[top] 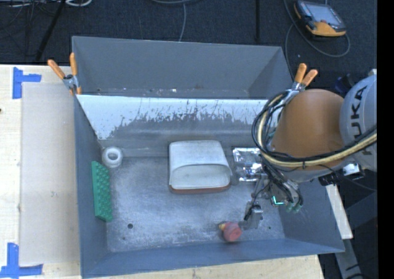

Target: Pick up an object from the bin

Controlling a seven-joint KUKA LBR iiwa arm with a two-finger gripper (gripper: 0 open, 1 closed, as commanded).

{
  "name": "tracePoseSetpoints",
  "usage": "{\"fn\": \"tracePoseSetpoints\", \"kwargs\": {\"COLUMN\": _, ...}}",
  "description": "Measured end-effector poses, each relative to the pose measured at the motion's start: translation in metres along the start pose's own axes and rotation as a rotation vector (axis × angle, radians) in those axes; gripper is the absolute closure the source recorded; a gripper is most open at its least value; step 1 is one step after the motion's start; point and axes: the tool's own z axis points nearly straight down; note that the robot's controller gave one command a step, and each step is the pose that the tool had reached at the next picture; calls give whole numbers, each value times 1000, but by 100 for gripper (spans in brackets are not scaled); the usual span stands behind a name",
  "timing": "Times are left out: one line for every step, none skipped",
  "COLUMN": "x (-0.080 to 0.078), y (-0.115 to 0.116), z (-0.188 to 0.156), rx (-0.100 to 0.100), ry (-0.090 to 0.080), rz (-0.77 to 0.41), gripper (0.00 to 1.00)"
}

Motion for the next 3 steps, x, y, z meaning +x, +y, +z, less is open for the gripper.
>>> {"fn": "tracePoseSetpoints", "kwargs": {"x": -1, "y": 3, "z": 108, "rx": -2, "ry": 3, "rz": -104, "gripper": 0}}
{"fn": "tracePoseSetpoints", "kwargs": {"x": -3, "y": 2, "z": 105, "rx": 1, "ry": -5, "rz": -105, "gripper": 100}}
{"fn": "tracePoseSetpoints", "kwargs": {"x": -27, "y": -30, "z": -43, "rx": 5, "ry": -15, "rz": -454, "gripper": 100}}
